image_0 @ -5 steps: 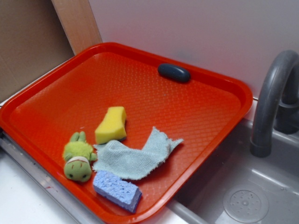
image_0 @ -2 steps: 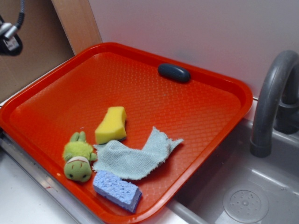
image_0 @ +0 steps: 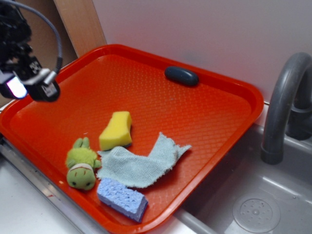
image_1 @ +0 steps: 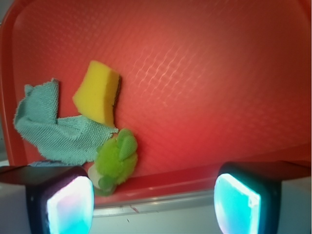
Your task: Grab the green animal.
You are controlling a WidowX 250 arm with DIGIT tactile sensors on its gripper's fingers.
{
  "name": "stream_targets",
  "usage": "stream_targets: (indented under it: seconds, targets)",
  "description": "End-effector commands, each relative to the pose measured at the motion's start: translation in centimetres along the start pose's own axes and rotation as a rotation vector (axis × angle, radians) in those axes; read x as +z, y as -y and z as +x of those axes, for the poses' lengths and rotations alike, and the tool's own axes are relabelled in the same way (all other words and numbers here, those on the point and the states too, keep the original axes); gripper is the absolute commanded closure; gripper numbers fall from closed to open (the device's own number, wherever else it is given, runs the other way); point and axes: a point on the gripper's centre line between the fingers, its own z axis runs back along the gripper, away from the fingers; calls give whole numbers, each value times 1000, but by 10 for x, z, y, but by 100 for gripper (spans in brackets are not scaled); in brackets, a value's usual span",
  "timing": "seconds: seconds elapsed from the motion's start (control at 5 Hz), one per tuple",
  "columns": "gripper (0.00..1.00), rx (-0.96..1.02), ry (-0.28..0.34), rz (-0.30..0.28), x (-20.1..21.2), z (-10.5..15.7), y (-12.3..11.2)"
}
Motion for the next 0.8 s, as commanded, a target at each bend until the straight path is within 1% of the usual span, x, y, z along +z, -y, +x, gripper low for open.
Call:
stream_targets:
  seconds: [0.0, 0.2, 0.4, 0.6]
  targets:
    - [0, -13, -54, -16, -46, 4, 27]
    - [0, -9, -90, -18, -68, 5, 30]
    - [0, -12, -146, -24, -88, 3, 35]
    - [0, 26, -198, 7, -96, -3, 39]
